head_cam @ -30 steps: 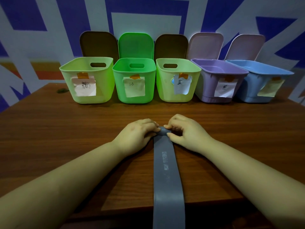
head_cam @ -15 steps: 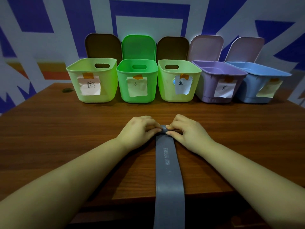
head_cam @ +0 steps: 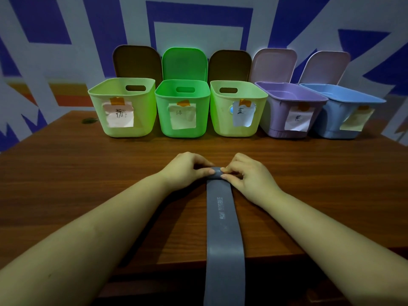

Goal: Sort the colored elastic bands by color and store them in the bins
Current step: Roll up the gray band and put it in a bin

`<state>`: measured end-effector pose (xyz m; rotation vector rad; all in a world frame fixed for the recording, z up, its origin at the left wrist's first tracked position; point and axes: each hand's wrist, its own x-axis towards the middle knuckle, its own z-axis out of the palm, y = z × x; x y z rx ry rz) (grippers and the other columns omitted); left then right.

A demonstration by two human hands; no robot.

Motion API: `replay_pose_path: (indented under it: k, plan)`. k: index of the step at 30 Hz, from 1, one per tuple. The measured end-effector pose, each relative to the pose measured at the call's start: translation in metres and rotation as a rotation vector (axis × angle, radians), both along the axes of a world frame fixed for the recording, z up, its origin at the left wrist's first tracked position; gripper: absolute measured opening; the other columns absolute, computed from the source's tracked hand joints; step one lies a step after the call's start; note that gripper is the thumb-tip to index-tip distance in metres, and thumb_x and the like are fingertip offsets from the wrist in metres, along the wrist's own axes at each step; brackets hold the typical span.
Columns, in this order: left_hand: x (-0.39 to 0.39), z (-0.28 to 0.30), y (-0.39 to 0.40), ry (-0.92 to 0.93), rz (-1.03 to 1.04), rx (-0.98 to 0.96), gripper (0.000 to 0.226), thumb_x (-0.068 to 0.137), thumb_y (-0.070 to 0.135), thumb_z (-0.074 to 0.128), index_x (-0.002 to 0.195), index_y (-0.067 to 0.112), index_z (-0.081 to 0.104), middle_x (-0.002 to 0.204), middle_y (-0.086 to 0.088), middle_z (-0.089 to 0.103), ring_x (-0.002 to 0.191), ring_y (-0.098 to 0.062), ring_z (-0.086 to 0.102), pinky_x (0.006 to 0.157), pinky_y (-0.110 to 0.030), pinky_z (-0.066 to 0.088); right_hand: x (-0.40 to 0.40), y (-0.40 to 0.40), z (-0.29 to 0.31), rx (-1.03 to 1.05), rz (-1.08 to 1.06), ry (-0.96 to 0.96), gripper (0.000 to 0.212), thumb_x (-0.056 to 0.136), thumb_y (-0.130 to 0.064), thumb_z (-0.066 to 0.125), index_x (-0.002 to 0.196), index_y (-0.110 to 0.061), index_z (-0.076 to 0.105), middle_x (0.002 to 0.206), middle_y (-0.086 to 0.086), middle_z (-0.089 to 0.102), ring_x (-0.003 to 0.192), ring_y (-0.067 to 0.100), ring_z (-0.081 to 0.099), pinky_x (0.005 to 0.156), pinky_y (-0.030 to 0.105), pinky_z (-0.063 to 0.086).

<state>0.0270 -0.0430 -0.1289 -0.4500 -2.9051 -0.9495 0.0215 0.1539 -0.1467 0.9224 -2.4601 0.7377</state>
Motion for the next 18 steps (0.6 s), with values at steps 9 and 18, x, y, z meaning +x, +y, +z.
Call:
replay_pose_path:
  k: [9,18]
  plan:
    - [0.014,-0.006,-0.001,0.257,-0.046,0.010,0.031,0.080,0.027,0.073,0.108,0.016,0.071,0.100,0.006,0.065,0.092,-0.003,0.055,0.079,-0.006,0.037,-0.012,-0.001,0.024,-0.117,-0.045,-0.452,0.032,0.071,-0.024,0.081,0.096,-0.028,0.061,0.091,-0.012,0.060,0.081,0.006,0.056,0.075,0.021,0.045]
    - [0.028,-0.011,0.002,0.265,-0.024,0.157,0.019,0.079,0.033,0.072,0.095,0.021,0.074,0.089,0.011,0.063,0.086,-0.002,0.059,0.080,-0.014,0.046,0.008,0.002,0.012,-0.037,-0.038,-0.320,0.020,0.077,-0.027,0.076,0.095,-0.022,0.069,0.095,-0.014,0.063,0.094,0.007,0.059,0.083,0.023,0.044]
